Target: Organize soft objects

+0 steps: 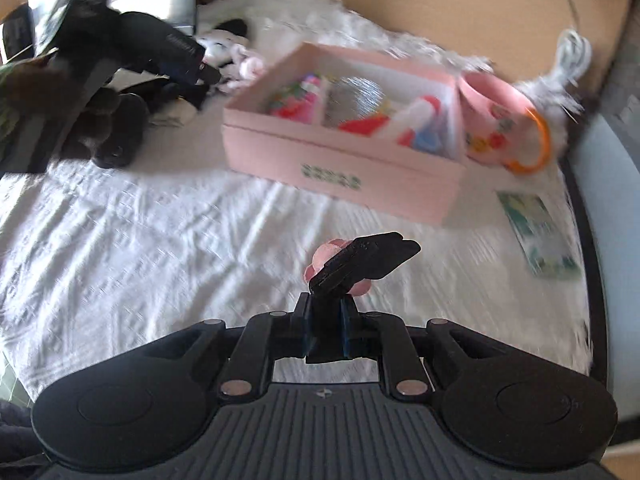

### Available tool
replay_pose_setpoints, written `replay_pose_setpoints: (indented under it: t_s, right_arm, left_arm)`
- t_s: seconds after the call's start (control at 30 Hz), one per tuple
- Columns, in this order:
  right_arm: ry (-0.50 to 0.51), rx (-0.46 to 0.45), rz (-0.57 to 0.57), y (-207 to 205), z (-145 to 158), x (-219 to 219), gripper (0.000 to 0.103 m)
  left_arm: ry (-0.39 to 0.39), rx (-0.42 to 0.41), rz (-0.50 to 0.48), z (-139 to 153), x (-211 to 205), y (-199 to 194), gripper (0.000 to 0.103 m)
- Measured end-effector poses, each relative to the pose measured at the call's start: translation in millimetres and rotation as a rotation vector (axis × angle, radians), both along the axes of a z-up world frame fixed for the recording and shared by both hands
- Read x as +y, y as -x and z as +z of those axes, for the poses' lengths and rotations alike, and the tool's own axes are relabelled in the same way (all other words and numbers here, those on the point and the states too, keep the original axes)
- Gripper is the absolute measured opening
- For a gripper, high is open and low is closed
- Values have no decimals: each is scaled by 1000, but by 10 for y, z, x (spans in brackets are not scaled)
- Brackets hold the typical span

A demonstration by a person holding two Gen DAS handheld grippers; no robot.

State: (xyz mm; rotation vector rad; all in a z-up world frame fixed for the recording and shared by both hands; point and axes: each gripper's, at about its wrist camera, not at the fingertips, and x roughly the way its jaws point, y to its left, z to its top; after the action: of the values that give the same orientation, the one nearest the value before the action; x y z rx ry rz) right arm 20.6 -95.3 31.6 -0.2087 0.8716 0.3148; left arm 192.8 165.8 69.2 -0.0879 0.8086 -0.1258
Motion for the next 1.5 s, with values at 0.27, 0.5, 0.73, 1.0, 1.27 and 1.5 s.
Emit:
replay_pose_setpoints:
  t_s: [0.27,0.5,0.73,1.0,1.27,1.5]
  right_arm:
    - [-7,23,-59,20,-131,-153,15]
    - [6,43,-68,29,-159,-201,24]
    - [-14,-22,-63,26,10,-242,24]
    - [-13,-136,4,-154,335,-40,24]
    - [-60,-46,267,-916,765,789,23]
    - [209,195,370,-2323,589,1990,23]
  left_arm:
    - [-118,1,-18,-182,-202,-527,32]
    - [-177,38,-31,-385,-300,-903,32]
    - [-95,36,-81,-214,-136,-522,19]
    - [104,116,-157,-20,30,692,18]
    - [205,195,-167,-141,64,1613,18]
    - [273,140,-155,-195,195,1901,18]
